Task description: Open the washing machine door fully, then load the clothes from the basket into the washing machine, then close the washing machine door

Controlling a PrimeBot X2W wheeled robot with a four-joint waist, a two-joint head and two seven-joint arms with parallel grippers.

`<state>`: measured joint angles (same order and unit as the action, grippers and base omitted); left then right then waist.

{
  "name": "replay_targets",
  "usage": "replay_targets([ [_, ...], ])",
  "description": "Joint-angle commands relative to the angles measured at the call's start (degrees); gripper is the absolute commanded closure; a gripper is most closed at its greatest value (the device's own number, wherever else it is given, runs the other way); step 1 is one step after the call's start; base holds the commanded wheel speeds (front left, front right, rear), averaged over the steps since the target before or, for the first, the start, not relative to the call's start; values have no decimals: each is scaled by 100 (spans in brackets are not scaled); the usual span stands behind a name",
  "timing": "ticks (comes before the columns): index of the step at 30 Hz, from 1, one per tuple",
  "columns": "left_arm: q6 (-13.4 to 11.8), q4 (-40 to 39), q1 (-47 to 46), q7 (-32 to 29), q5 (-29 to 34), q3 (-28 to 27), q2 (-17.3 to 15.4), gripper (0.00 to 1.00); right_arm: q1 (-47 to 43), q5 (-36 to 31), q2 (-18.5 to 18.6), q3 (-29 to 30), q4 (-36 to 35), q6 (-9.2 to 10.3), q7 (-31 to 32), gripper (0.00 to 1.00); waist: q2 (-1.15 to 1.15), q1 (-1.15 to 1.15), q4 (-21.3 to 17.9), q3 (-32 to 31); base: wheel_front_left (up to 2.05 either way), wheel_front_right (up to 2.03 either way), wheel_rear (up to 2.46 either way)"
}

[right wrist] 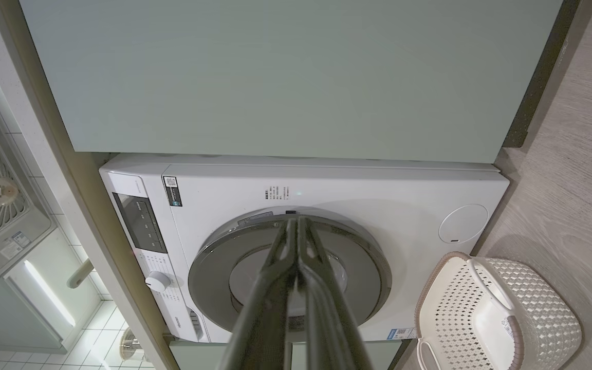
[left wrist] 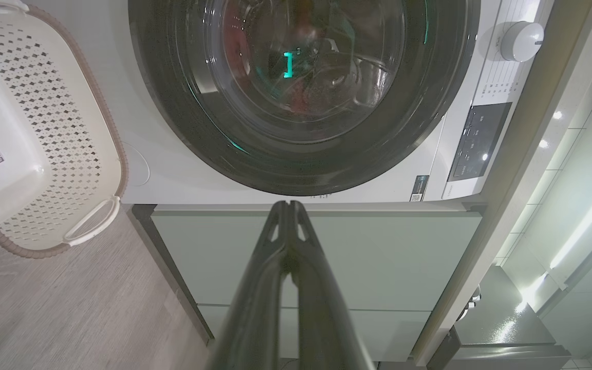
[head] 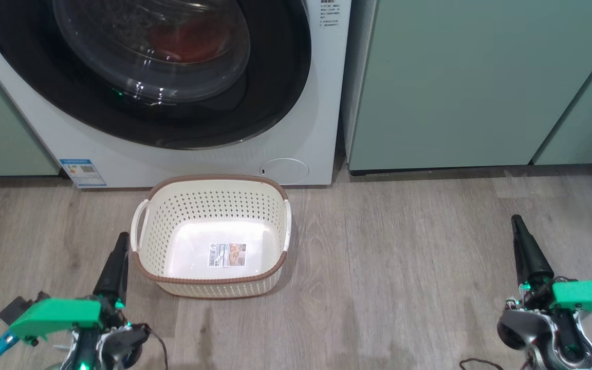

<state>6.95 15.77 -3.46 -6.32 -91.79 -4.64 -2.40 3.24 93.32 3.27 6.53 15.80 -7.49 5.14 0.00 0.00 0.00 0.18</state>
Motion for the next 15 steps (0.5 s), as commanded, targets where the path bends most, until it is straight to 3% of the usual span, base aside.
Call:
replay_targets([
  [1,54,-172,-273,-18,-37,-190,-48,100,284,-30,37,-104,-183,0,52,100,0,0,0,0,0,0,0],
  [15,54,-172,-273,-18,-37,-189,-48,100,286,-46,24,-86,-182,0,67,100,0,0,0,0,0,0,0],
])
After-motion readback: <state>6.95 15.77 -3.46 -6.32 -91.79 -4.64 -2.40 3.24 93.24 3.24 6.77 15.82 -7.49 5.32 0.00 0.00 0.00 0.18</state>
